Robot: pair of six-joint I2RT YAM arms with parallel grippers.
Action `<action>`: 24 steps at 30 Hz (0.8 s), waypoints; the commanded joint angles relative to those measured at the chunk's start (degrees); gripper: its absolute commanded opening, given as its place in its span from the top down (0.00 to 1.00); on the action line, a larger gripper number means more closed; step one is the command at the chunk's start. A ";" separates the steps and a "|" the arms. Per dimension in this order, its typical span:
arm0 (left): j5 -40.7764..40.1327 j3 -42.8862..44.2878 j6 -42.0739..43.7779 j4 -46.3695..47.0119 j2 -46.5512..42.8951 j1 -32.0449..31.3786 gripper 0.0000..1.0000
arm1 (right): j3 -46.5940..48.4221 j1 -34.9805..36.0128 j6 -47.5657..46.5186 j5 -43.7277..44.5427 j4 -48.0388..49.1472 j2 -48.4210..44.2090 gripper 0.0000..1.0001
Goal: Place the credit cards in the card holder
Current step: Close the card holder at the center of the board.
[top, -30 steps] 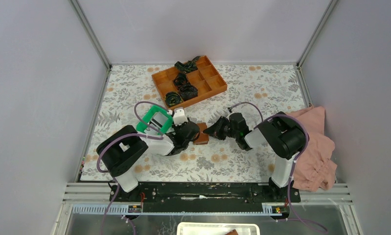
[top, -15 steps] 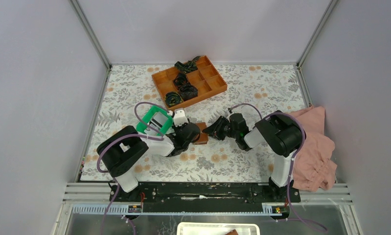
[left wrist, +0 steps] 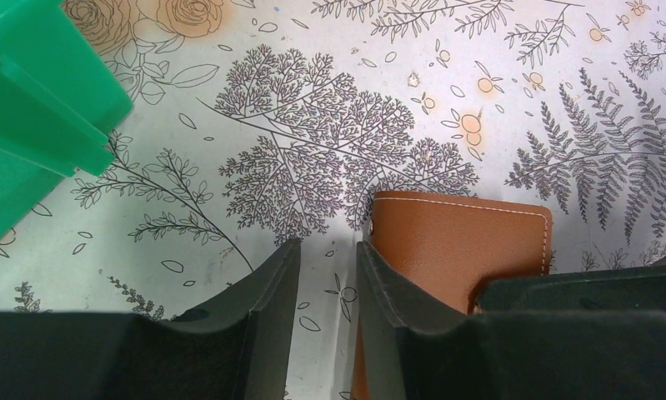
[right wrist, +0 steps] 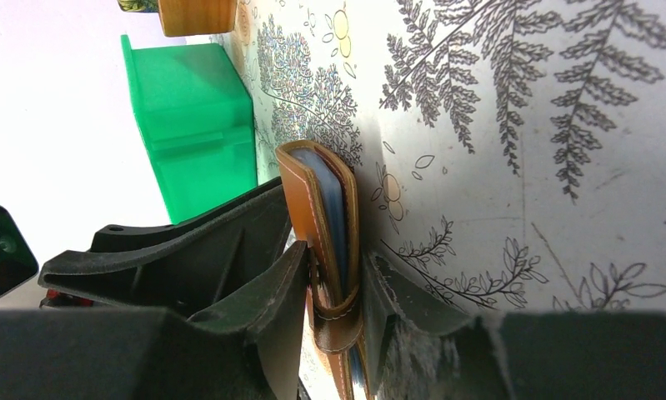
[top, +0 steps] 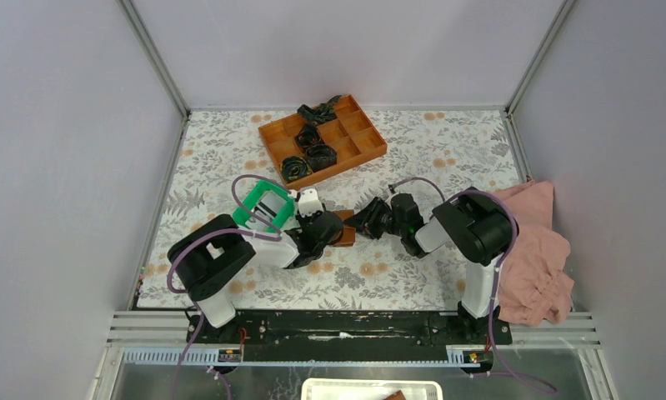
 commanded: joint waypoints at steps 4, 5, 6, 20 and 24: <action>16.47 -4.40 -1.20 -15.43 7.00 -2.57 0.62 | 0.87 1.54 -0.32 -0.46 0.26 1.18 0.64; 16.53 -4.34 -1.12 -15.38 7.08 -2.55 0.62 | 0.85 1.75 -0.43 -0.44 0.20 1.23 0.64; 16.57 -4.17 -1.07 -15.42 7.12 -2.56 0.62 | 0.84 2.05 -0.52 -0.41 0.08 1.26 0.64; 16.64 -3.34 -1.15 -15.64 7.64 -2.67 0.62 | -0.51 3.50 -1.49 0.60 -1.46 0.62 0.64; 16.64 -3.22 -1.32 -15.57 7.80 -2.84 0.62 | -0.91 3.58 -1.67 0.99 -2.04 0.70 0.65</action>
